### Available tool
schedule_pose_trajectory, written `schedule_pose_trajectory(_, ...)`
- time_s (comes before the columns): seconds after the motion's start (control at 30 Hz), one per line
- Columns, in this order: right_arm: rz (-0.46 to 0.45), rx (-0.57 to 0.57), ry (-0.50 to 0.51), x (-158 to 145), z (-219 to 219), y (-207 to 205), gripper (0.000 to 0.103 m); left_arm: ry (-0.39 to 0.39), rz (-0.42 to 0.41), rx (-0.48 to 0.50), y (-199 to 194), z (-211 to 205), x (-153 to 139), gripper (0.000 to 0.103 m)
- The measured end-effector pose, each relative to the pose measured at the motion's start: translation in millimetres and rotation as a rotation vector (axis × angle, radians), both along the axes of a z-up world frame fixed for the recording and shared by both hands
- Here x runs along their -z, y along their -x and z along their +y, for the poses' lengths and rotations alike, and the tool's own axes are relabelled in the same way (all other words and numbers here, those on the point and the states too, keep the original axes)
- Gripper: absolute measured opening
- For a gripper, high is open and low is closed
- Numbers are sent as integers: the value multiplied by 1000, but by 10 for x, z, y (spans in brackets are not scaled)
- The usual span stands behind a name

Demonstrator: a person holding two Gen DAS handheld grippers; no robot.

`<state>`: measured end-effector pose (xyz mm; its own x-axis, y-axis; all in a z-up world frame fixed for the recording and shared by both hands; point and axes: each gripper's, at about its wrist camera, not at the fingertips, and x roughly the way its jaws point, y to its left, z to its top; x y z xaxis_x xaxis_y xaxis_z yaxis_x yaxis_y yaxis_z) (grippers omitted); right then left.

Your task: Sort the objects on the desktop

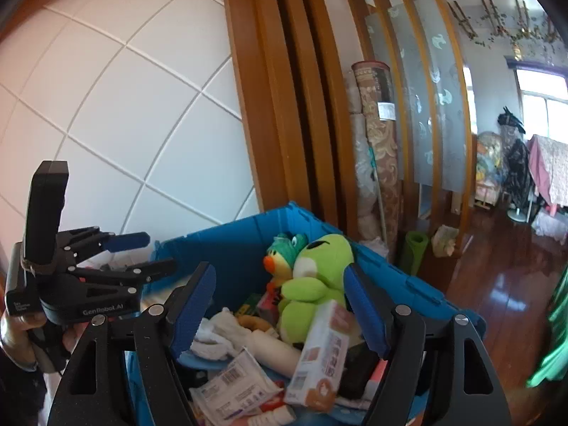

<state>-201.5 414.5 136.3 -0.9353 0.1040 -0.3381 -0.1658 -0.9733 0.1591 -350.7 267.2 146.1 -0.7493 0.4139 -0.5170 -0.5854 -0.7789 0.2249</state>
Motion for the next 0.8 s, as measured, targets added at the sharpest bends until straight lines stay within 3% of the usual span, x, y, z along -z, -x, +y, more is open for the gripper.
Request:
schedule_pose_trajectory(0.03, 6, -5, 6, 0, 25, -11, 80, -11, 10, -9, -12, -22, -34, 84)
schedule_pose_trajectory(0.07, 8, -8, 11, 3, 66, -10, 81, -18, 19, -21, -23, -40, -58, 85)
schedule_pose_trajectory(0.37, 14, -41, 18, 61, 102, -54, 83, -48, 25, -108, -140, -113, 58, 85)
schedule_pose_trajectory(0.7, 16, -41, -24, 162, -90, -204, 103, -164, 69, -275, -676, -553, 254, 85)
schedule_pose_trajectory(0.8, 0, -10, -44, 192, -163, -285, 103, -158, 79, -359, -862, -704, 310, 85)
